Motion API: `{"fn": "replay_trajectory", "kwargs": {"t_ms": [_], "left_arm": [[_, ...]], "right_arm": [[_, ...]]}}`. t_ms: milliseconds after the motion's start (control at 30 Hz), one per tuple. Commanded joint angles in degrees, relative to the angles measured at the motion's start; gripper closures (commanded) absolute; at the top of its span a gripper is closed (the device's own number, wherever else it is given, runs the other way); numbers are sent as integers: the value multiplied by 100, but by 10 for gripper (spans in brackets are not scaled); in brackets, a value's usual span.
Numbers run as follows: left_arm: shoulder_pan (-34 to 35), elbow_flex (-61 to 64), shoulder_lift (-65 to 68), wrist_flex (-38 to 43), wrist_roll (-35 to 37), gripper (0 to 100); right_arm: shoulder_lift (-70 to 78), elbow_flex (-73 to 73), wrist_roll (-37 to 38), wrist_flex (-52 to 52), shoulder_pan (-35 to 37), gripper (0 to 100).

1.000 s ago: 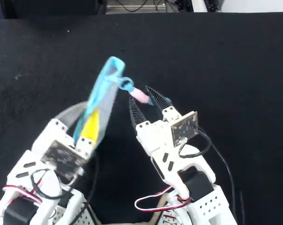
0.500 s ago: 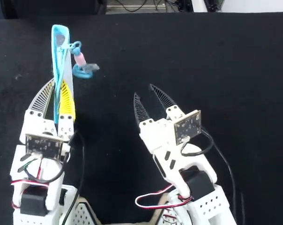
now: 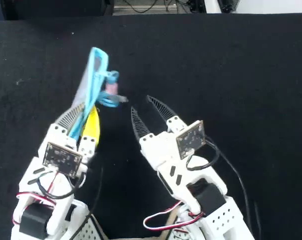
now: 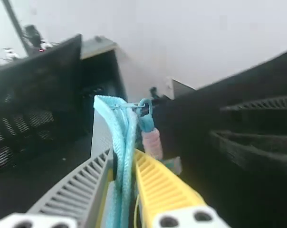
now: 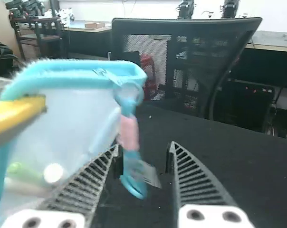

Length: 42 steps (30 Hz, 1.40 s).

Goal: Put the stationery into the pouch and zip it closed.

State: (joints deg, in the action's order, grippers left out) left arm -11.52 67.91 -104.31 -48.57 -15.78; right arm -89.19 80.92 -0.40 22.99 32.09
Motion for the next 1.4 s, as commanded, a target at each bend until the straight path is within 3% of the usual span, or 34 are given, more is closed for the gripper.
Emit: {"fn": "replay_trajectory", "kwargs": {"t_ms": [0,300,500,833,1367], "left_arm": [[-224,-295,-18,-545,105,970],[-233,-303,-18,-791,123,970],[-242,-286,-18,-800,132,970],[-866,-295,-18,-1099,79,970],[-919,-567,-18,-1442,-149,970]], "right_arm": [[-84,-66,35,-18,62,846],[-40,-57,26,-18,211,838],[-31,-40,18,18,633,698],[-31,-40,53,-18,651,733],[-31,576,62,-756,519,734]]}}
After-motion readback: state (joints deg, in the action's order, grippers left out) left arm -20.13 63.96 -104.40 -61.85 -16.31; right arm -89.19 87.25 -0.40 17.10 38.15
